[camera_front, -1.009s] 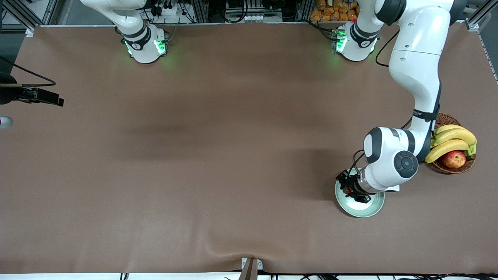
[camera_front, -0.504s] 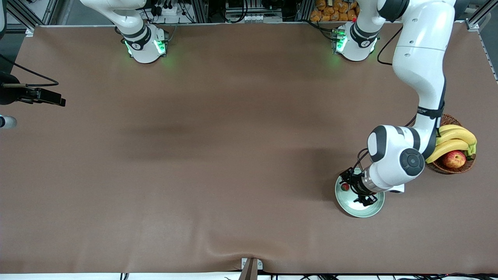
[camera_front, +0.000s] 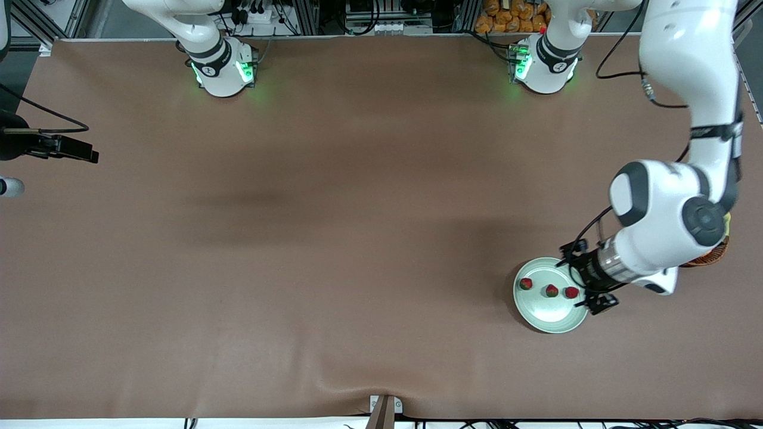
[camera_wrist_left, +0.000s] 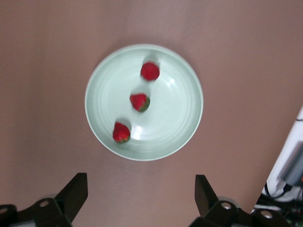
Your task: Collect all strawberries into plate
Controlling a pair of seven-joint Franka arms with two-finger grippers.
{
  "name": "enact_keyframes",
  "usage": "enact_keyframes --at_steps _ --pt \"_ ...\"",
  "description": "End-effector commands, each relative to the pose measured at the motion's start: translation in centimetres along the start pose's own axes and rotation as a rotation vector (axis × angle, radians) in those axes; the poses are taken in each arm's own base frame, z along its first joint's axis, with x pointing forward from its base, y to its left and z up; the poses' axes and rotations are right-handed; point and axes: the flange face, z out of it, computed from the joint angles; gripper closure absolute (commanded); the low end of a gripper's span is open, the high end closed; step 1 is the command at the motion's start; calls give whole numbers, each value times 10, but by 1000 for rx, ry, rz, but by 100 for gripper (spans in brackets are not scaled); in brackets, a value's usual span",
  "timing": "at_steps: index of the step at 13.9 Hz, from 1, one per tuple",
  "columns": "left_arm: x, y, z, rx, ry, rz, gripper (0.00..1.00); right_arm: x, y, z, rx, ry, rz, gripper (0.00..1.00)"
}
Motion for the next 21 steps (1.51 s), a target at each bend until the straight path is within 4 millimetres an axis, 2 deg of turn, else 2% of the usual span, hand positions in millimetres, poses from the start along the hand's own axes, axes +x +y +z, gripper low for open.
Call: enact_keyframes --at_steps 1,5,7,9,11,13,15,17,18,21 --pt "4 -14 -42 9 38 179 0 1 2 -4 -23 5 -4 0" --pt "12 -37 -98 80 41 468 0 1 2 -3 -22 3 -5 0" --pt "29 -48 -120 146 33 614 0 6 0 2 -23 -6 -8 0" --pt "31 -59 -142 154 23 760 0 7 1 4 -23 -11 -5 0" --pt "36 -72 -173 163 12 902 0 8 1 4 -22 -5 -5 0" --pt "34 -82 -186 166 22 1029 0 8 -2 4 -14 -6 -9 0" --pt "33 -98 -215 148 62 1172 0 10 -7 7 -11 -11 -16 0" --pt "36 -105 -230 145 55 1321 0 10 -7 8 -10 -20 -19 0" --pt "37 -107 -231 158 44 1394 0 10 1 8 0 -22 -6 0" --pt "32 -121 -244 190 19 1589 0 11 5 9 15 -21 2 0"
